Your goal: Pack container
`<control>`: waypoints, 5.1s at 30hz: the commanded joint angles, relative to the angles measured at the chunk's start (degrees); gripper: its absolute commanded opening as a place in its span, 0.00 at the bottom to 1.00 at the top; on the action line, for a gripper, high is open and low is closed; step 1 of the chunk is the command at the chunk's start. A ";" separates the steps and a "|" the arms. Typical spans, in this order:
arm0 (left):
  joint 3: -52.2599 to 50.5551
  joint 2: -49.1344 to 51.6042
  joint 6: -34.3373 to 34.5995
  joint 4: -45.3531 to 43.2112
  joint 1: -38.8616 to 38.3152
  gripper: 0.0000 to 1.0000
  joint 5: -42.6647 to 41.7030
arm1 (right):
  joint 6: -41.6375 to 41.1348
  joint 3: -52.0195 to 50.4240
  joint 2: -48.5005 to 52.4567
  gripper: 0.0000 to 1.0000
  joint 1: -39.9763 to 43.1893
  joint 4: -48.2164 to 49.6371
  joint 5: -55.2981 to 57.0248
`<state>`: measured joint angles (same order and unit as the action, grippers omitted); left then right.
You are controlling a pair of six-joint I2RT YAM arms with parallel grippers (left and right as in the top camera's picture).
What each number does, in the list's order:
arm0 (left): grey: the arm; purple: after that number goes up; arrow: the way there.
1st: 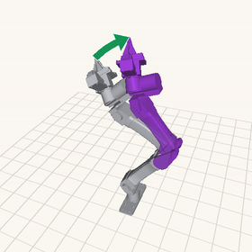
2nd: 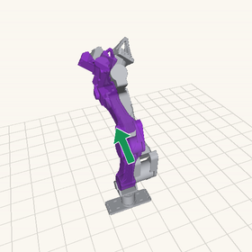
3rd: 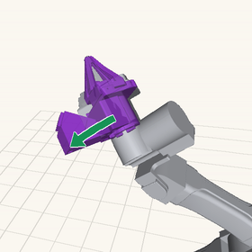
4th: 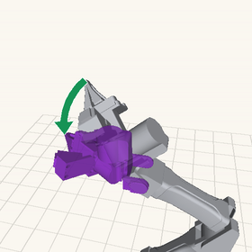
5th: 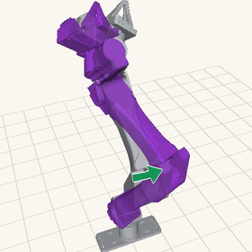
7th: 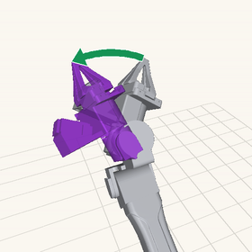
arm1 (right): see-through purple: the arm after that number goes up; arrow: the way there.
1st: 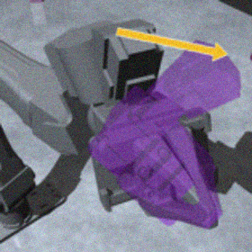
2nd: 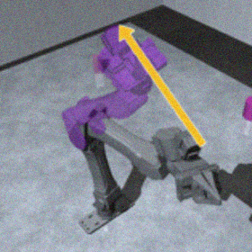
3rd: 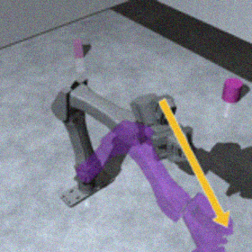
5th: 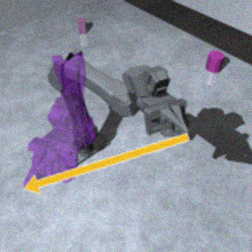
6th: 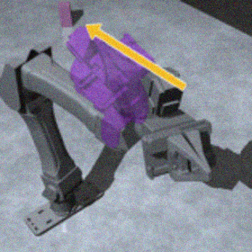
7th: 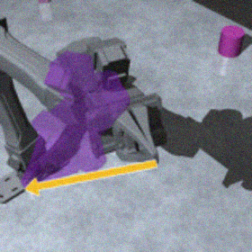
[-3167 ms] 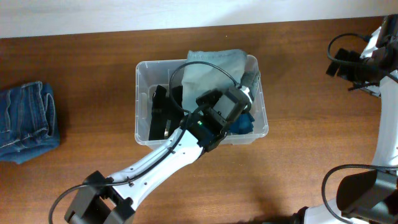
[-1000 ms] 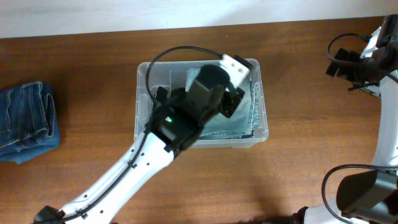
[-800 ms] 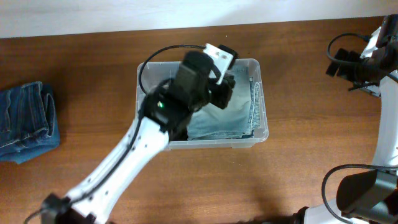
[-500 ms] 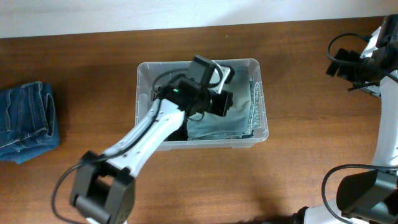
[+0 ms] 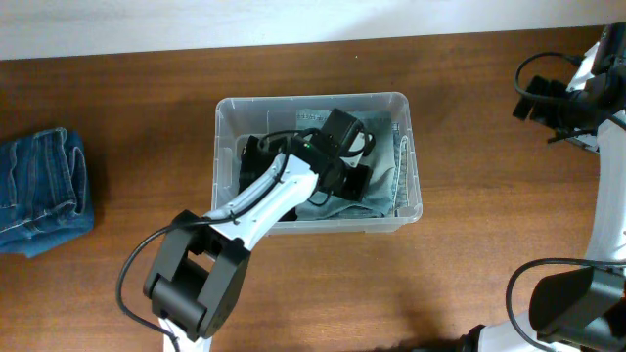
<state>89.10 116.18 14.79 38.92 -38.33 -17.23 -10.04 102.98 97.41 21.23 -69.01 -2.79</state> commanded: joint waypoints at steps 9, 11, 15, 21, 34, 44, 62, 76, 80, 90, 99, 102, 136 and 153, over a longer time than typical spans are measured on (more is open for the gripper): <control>26.80 1.22 -2.47 10.56 -1.81 0.01 19.32 | 0.37 0.37 -0.28 0.98 0.17 -0.02 0.48; 27.28 1.22 -2.47 9.27 -1.81 0.01 20.04 | 0.37 0.37 -0.28 0.99 0.17 -0.02 0.48; 27.19 2.58 -2.45 7.45 -1.81 0.01 20.04 | 0.37 0.37 -0.28 0.99 0.17 0.00 0.48; 27.19 8.26 -2.43 3.93 -1.88 0.00 19.63 | 0.39 0.37 -0.28 0.99 0.17 0.00 0.48; 27.19 24.48 -2.47 2.25 -0.76 0.01 20.24 | 0.39 0.37 -0.28 0.98 0.17 -0.02 0.48; 36.09 16.09 -2.43 8.17 -1.05 0.01 19.98 | 0.37 0.37 -0.28 0.99 0.17 0.00 0.48; 37.53 13.99 -2.45 21.07 -8.81 0.01 14.29 | 0.37 0.37 -0.28 0.99 0.17 -0.02 0.48; 39.23 22.53 -2.47 21.77 -9.14 0.01 17.03 | 0.37 0.37 -0.28 0.98 0.17 -0.02 0.48; 45.86 20.83 -2.47 23.58 -9.11 0.01 17.03 | 0.37 0.37 -0.28 0.98 0.17 0.00 0.48; 54.60 18.40 -2.43 33.09 -6.67 0.01 18.14 | 0.37 0.37 -0.28 0.99 0.17 0.00 0.48; 42.23 18.75 -2.43 33.86 -6.14 0.01 15.58 | 0.37 0.37 -0.28 0.99 0.17 0.00 0.48; 37.24 18.75 -2.45 30.71 -6.23 0.01 12.07 | 0.37 0.37 -0.28 0.98 0.17 0.00 0.48; 30.08 15.28 -2.21 18.53 9.33 0.00 23.78 | 0.37 0.37 -0.28 0.98 0.17 0.00 0.48; 41.31 -6.12 -2.89 27.28 17.99 0.01 28.81 | 0.37 0.39 -0.28 0.99 0.17 -0.02 0.48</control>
<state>127.98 118.50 12.84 64.58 -24.45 6.57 -10.07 102.98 97.41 21.23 -68.99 -2.79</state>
